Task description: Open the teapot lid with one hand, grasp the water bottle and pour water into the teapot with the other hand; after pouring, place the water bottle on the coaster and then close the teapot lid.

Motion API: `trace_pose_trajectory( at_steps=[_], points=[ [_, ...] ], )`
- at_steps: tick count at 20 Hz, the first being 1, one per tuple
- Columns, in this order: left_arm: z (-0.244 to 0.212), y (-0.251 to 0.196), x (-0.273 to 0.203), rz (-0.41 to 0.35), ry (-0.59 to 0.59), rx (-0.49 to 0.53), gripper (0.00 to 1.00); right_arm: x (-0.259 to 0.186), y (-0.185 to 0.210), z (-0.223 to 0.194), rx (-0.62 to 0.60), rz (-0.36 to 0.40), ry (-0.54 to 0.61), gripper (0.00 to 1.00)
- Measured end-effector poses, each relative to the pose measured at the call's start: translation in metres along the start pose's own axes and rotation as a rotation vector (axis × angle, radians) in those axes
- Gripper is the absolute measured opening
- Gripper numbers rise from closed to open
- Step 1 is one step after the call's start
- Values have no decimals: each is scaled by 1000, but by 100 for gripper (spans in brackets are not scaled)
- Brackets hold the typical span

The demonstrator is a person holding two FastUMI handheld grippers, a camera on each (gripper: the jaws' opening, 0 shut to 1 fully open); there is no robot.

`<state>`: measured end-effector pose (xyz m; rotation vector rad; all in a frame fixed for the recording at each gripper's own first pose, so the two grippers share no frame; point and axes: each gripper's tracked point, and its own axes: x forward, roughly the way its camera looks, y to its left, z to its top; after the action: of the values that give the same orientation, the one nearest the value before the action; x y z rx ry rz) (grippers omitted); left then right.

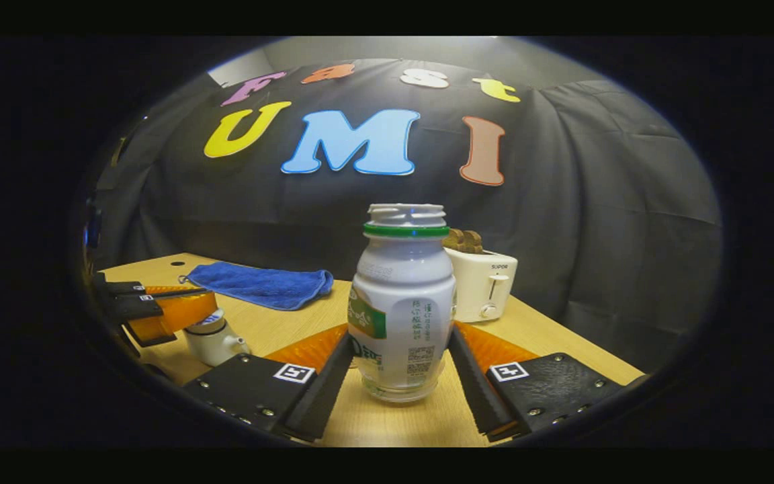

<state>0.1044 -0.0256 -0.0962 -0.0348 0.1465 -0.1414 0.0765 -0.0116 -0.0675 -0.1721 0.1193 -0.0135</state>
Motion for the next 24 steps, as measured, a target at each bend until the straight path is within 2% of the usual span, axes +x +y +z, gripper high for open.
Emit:
trace_pose_trajectory(
  at_steps=[3, 4, 5, 7, 8, 9, 12, 15, 16, 17, 18, 24],
  points=[
    [-2, 1, 0, 10, 1, 3, 18, 0, 2, -2, 0, 8, 8, 80],
    [-5, 2, 0, 12, 9, 7, 14, 1, 3, -3, 0, 11, 10, 80],
    [-9, 2, 0, 12, 20, 9, 18, 0, 4, -3, 1, 13, 10, 80],
    [-7, 1, 0, 15, 14, 21, 14, 1, 4, -3, 2, 16, 9, 80],
    [-7, -1, 0, 12, 16, 22, 19, 1, 5, -4, 5, 18, 10, 79],
    [-8, -4, 0, 1, 16, 16, 18, 1, 5, -5, 8, 20, 13, 80],
    [-3, -3, -3, 4, 4, 15, 30, 3, 8, -8, 17, 29, 22, 80],
    [9, 1, -11, 12, -36, 6, 31, 5, 9, -10, 24, 33, 28, 80],
    [12, 3, -13, 13, -45, 2, 27, 6, 9, -11, 25, 33, 30, 80],
    [13, 4, -14, 15, -51, -4, 27, 5, 9, -12, 27, 33, 32, 80],
    [15, 4, -15, 12, -54, -13, 31, 6, 10, -12, 31, 37, 31, 80],
    [27, 9, -24, 15, -87, -34, 31, 19, 24, -3, 102, 101, 45, 80]
  ],
)
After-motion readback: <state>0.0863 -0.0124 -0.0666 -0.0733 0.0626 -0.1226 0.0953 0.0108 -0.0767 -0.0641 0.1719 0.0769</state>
